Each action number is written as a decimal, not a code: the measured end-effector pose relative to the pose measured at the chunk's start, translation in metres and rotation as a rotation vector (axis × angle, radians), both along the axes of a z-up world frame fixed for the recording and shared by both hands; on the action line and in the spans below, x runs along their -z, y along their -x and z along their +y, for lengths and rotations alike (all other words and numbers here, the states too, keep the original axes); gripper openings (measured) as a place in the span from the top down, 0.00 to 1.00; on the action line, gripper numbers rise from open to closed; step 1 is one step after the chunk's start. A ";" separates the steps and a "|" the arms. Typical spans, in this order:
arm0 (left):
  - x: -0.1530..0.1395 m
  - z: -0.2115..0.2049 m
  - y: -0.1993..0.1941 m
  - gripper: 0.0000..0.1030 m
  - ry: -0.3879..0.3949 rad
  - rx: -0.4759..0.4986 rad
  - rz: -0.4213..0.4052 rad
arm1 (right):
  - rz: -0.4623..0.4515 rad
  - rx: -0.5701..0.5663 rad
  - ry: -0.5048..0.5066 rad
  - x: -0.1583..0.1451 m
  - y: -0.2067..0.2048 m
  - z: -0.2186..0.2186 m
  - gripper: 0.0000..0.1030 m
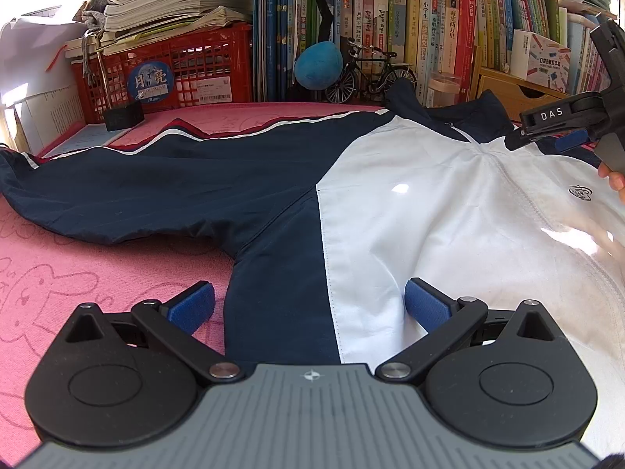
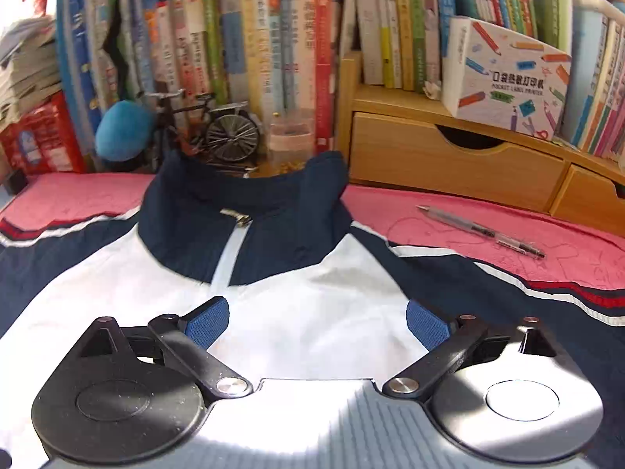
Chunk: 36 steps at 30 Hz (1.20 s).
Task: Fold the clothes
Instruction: 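Release the sleeve and smooth the jacket body with the right gripper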
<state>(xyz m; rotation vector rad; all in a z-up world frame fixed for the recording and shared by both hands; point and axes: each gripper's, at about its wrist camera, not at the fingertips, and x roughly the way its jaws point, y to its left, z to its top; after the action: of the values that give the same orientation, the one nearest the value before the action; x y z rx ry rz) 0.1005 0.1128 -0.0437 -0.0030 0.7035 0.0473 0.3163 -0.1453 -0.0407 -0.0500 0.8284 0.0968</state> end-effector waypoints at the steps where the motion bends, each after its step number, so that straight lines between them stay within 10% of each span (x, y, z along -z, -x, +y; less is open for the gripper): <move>1: 0.000 0.000 0.000 0.00 -0.002 0.000 0.000 | -0.002 -0.028 0.001 0.000 0.008 0.003 0.04; 10: -0.001 0.000 0.000 0.00 -0.003 0.001 0.000 | -0.010 -0.250 -0.002 0.005 0.075 0.026 0.01; 21: -0.001 0.003 0.000 0.00 0.004 0.004 0.002 | -0.080 0.053 0.122 0.005 0.007 0.025 0.08; 25: -0.001 0.004 0.000 0.00 0.005 0.005 0.002 | -0.056 -0.172 -0.064 -0.009 0.029 0.052 0.10; 30: -0.001 0.004 0.001 0.00 0.006 0.005 0.003 | 0.010 -0.402 -0.026 -0.002 0.034 0.122 0.20; 36: -0.002 0.004 0.001 0.00 0.008 0.004 0.003 | -0.059 -0.238 -0.015 0.011 -0.034 0.143 0.17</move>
<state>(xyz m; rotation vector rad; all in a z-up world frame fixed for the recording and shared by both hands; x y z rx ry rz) 0.0997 0.1167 -0.0421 -0.0095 0.7070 0.0404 0.3507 -0.0026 -0.0513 -0.1372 0.7601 0.3239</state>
